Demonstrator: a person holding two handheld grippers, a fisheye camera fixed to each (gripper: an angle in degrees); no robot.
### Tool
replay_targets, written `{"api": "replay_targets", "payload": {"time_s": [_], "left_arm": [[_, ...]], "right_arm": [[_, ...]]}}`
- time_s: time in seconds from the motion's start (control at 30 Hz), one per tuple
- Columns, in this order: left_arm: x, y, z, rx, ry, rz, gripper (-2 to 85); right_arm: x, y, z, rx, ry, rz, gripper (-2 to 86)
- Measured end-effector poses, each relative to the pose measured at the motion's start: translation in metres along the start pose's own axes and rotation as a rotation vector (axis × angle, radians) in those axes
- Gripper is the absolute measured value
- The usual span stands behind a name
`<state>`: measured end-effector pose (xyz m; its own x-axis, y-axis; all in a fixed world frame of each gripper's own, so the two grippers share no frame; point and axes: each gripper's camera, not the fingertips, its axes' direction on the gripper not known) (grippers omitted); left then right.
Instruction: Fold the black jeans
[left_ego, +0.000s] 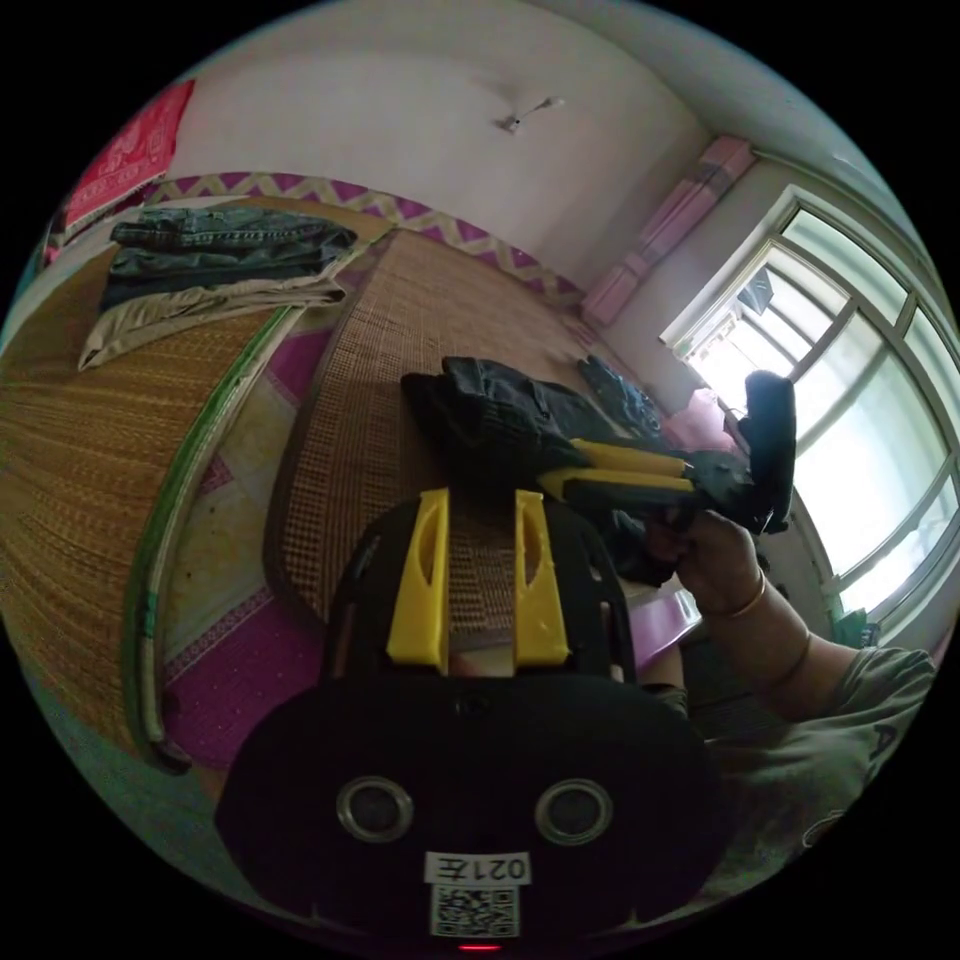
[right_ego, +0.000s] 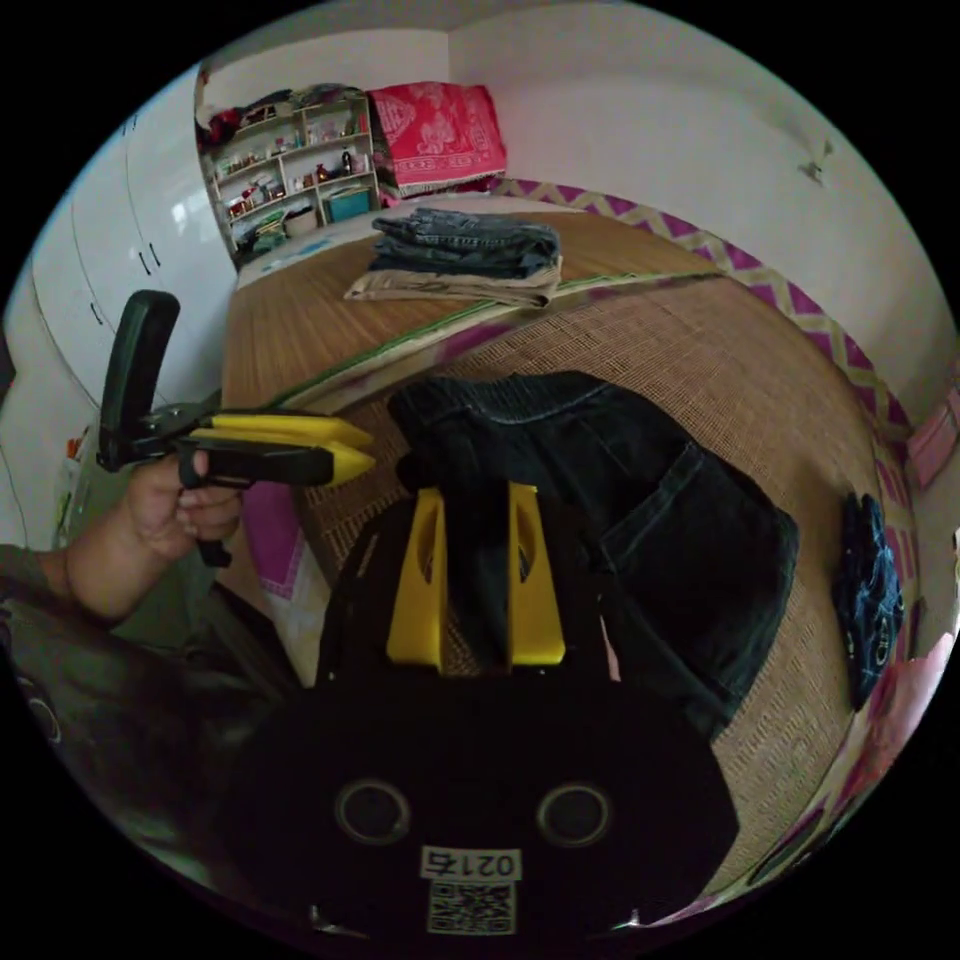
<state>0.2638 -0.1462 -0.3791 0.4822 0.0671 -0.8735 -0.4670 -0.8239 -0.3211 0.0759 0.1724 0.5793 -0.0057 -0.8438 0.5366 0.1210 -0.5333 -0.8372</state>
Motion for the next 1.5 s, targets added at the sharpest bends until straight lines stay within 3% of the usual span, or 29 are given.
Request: {"api": "replay_targets", "payload": {"time_s": [0.27,0.33,0.43,0.5,0.57,0.67,0.73,0.83,1.03,1.27,1.37,1.5], "left_arm": [[0.035,-0.016,0.029,-0.01,-0.008,0.047,8.7],[0.043,-0.021,0.036,-0.008,-0.041,0.061,8.6],[0.05,-0.026,0.041,0.009,-0.022,0.054,8.3],[0.055,-0.027,0.043,0.021,-0.004,0.058,7.8],[0.063,-0.029,0.044,0.044,-0.019,0.085,6.4],[0.076,-0.032,0.044,0.085,0.005,0.145,1.6],[0.082,-0.036,0.041,0.115,-0.017,0.143,0.3],[0.09,-0.042,0.039,0.095,-0.08,0.116,0.2],[0.117,-0.046,0.06,0.014,-0.083,0.178,5.3],[0.193,-0.071,0.118,-0.066,-0.025,0.363,7.4],[0.226,-0.076,0.143,-0.117,-0.008,0.462,8.6],[0.26,-0.077,0.167,-0.167,0.015,0.563,10.2]], "right_arm": [[0.075,0.069,0.001,0.182,-0.474,0.172,0.9],[0.078,0.079,0.01,0.163,-0.403,0.196,0.7],[0.061,0.094,0.019,0.179,-0.379,0.052,3.4],[0.036,0.1,0.025,0.181,-0.272,-0.068,7.9],[-0.001,0.106,0.041,0.153,-0.031,-0.206,11.9],[-0.015,0.115,0.064,0.137,0.136,-0.239,12.7],[-0.012,0.122,0.083,0.085,0.185,-0.232,12.4],[0.0,0.141,0.102,0.063,0.057,-0.191,5.6],[0.091,0.213,0.041,0.348,-0.185,0.186,0.6],[0.218,0.412,-0.084,0.626,0.029,0.593,0.4],[0.253,0.515,-0.101,0.625,0.096,0.805,0.5],[0.28,0.618,-0.055,0.533,0.009,1.002,1.3]]}}
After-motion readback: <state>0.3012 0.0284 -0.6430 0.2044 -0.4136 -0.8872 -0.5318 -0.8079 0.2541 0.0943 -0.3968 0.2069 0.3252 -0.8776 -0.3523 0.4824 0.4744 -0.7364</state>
